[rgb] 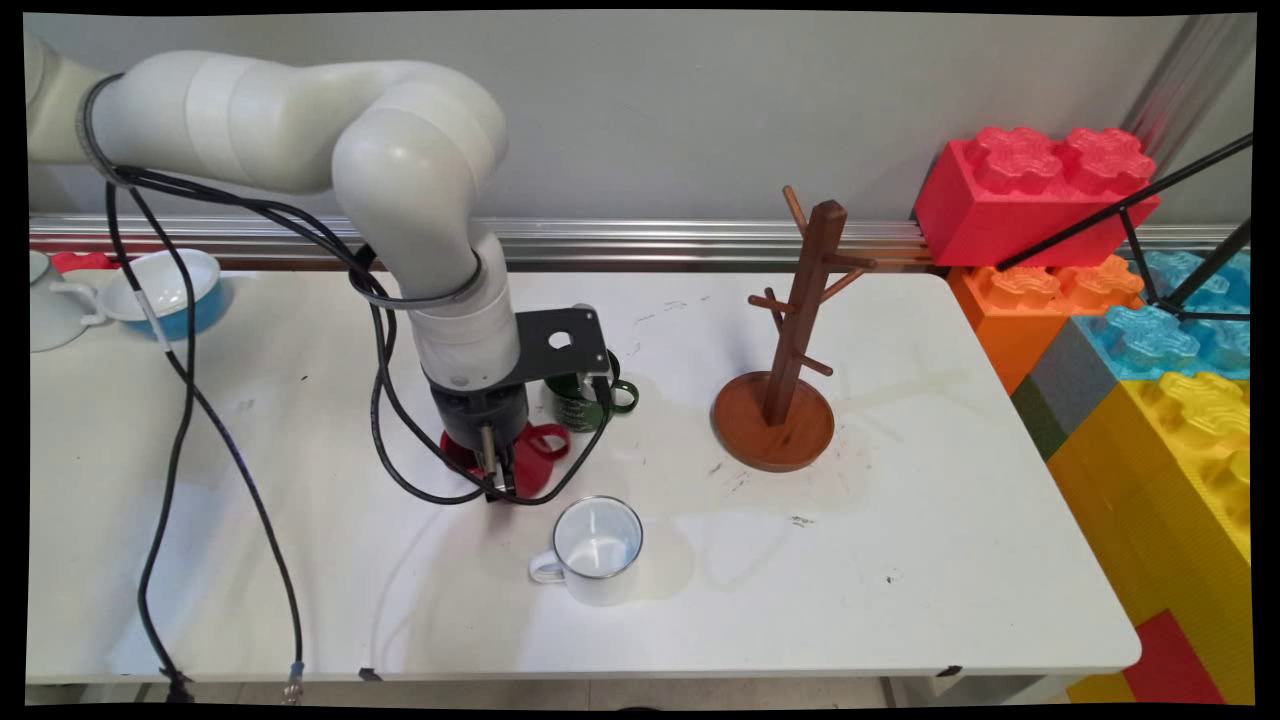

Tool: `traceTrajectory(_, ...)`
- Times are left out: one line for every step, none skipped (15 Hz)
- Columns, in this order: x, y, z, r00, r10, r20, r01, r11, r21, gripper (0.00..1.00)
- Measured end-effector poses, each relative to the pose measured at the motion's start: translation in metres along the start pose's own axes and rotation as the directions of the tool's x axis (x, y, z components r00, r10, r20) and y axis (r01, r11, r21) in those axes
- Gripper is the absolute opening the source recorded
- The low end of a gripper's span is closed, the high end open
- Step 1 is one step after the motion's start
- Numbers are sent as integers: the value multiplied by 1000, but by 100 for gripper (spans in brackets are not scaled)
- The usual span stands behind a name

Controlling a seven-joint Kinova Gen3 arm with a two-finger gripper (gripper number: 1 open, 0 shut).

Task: Place the picked object on the table

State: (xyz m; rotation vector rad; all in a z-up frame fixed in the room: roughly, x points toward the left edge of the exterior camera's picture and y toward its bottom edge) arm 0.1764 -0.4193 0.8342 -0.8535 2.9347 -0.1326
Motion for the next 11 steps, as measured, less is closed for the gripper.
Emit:
traceTrajectory(0,0,2,1000,-2,-1,2,1000,-1,0)
traceTrajectory(1,0,3,1000,-4,-3,4,1000,-4,0)
traceTrajectory(1,0,4,1000,-5,-5,5,1000,-5,100)
traceTrajectory(2,0,6,1000,-6,-8,6,1000,-5,100)
traceTrajectory(3,0,6,1000,-8,-11,8,1000,-4,100)
traceTrajectory(3,-1,7,1000,-10,-15,10,1000,-4,100)
traceTrajectory(4,-2,8,1000,-13,-20,13,1000,-2,100)
traceTrajectory(4,-3,8,1000,-16,-24,16,1000,-1,100)
traceTrajectory(4,-4,8,999,-19,-28,19,1000,1,100)
traceTrajectory(3,-5,8,999,-21,-34,21,1000,3,100)
traceTrajectory(2,-7,8,999,-23,-39,23,1000,5,100)
